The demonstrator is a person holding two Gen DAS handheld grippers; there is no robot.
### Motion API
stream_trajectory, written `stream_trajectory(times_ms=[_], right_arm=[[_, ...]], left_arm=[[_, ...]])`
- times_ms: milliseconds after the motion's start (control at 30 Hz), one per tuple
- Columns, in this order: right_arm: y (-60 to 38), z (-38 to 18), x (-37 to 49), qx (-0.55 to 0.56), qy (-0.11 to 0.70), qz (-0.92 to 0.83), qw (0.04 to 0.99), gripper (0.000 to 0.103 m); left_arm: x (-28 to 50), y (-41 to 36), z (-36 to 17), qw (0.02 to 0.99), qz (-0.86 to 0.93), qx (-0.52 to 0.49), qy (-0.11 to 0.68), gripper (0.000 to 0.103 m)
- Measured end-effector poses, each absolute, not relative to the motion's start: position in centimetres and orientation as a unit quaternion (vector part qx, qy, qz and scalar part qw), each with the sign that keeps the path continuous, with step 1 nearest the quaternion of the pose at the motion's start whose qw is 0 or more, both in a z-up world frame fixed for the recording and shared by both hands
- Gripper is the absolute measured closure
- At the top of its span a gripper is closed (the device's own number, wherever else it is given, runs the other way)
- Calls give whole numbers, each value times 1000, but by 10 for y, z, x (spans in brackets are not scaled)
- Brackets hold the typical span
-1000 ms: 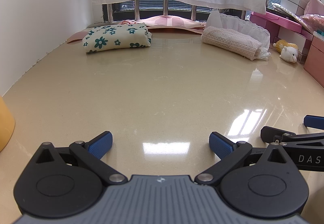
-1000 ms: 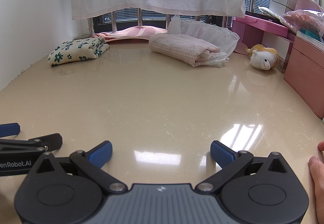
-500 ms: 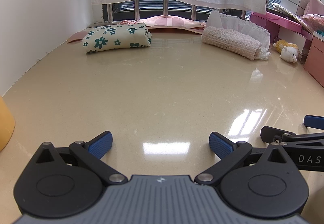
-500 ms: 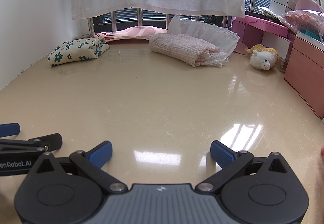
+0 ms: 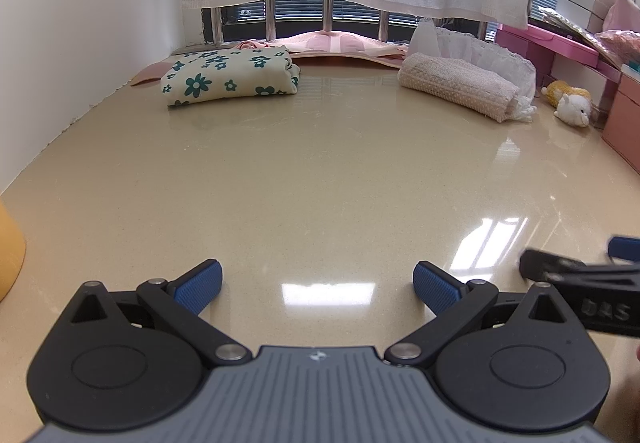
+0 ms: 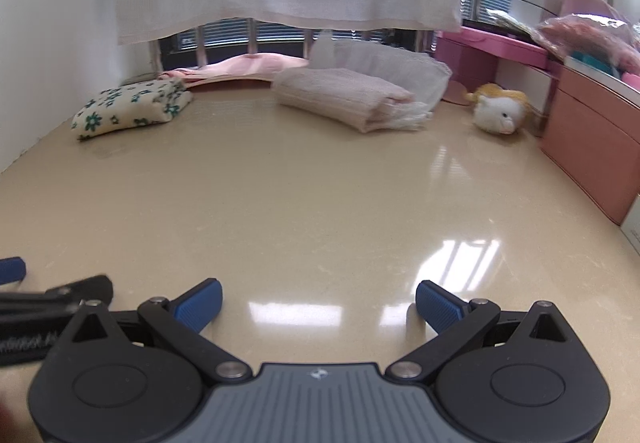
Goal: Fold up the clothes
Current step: 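Reach both grippers to the folded pink lace garment and grasp its edge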
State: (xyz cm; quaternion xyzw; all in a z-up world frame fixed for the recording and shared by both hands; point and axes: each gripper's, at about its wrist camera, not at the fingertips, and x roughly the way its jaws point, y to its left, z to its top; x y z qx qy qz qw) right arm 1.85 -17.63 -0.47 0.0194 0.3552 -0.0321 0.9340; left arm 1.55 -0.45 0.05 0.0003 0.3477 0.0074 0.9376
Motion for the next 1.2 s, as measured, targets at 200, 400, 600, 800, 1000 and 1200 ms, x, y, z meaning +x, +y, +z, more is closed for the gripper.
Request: stream_trajectory(times_ms=[200, 400, 600, 800, 1000, 1200], right_arm=[[-224, 17, 91, 73, 366, 12, 928, 4], [-269, 23, 192, 152, 357, -13, 921, 9], [-303, 16, 264, 227, 349, -16, 909, 92], [-247, 37, 140, -52, 246, 101, 963, 97], [-246, 17, -46, -158, 236, 137, 949, 74], [-309, 29, -104, 107, 237, 86, 962, 30]], left_arm=[[89, -13, 51, 952, -107, -50, 283, 0], [230, -31, 67, 941, -130, -100, 295, 31], [247, -25, 67, 941, -121, -101, 299, 31], [151, -17, 73, 945, -186, -38, 268, 15], [53, -34, 50, 908, -287, -72, 298, 0], [14, -67, 32, 885, -290, -85, 354, 54]])
